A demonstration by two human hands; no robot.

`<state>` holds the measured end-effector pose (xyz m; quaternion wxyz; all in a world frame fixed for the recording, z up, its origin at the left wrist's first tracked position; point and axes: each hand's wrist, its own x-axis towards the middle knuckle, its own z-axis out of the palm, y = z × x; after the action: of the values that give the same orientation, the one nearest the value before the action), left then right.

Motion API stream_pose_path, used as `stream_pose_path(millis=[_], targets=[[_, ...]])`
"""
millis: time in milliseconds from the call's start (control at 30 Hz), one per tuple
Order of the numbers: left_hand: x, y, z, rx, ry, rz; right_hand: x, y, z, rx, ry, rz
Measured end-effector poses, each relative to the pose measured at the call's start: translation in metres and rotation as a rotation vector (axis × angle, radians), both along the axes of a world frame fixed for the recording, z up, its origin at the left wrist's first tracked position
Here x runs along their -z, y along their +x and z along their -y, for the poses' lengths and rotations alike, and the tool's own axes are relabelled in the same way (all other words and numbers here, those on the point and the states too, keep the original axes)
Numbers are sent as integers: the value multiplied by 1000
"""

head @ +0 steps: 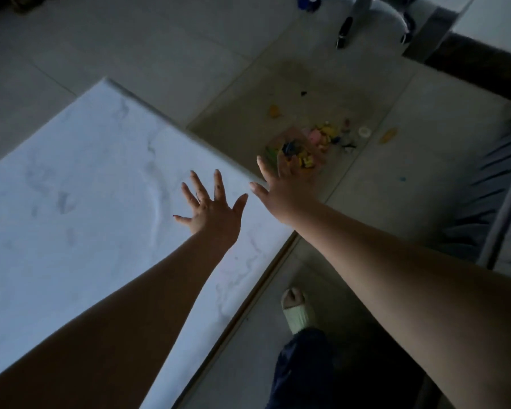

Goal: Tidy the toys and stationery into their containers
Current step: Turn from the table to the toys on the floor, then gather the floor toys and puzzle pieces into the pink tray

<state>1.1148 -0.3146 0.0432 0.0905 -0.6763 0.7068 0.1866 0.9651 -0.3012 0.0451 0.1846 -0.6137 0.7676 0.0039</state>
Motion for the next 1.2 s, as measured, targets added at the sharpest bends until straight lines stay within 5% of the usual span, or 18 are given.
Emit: stream_pose_path(millis=[300,900,1200], targets=[[43,-139,102,-50,76,19,40,-140,110,-16,45,35],[29,-451,276,-215,151,-62,45,-438,289,-179,129,-51],[66,-485,355,-360,233,-48,79,-479,399,-340,236,-79]])
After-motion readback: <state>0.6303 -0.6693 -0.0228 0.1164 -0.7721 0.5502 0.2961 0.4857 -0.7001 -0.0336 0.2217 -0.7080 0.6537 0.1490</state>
